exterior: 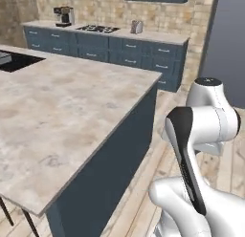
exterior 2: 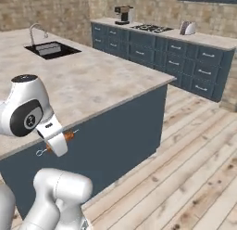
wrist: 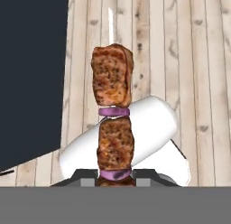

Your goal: Store the kebab skewer in the freezer for long-term storage. Close the freezer door after placing the cooked food.

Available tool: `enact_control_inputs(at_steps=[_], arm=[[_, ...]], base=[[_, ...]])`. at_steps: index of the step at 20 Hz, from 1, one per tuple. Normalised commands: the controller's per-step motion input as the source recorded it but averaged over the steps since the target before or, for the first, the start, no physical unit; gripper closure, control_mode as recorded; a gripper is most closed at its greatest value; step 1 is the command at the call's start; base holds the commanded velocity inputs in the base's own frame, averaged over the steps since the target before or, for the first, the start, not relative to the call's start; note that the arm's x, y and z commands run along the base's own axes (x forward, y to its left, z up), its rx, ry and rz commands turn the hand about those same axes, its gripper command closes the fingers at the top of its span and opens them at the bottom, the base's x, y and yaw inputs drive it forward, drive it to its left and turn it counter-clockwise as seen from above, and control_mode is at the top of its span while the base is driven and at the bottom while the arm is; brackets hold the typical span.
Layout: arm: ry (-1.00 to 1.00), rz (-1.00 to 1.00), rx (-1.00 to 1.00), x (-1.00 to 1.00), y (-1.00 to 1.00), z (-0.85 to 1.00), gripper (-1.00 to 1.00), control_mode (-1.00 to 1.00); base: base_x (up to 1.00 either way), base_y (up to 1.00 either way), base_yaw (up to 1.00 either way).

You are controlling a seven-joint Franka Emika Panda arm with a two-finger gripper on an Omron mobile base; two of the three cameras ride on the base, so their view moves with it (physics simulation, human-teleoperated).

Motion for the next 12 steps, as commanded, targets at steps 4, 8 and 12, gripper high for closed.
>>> enact_control_inputs(at_steps=[4, 8, 12], arm=[[0.00, 0.00, 0.00, 0.00, 0.00, 0.00, 1.00, 1.00], [0.00, 0.00, 0.00, 0.00, 0.00, 0.00, 1.00, 1.00], [0.00, 0.00, 0.00, 0.00, 0.00, 0.00, 1.00, 1.00]], base=[[0.34, -0.03, -0.81], [0.36, 0.00, -0.80], [0.56, 0.09, -0.67]])
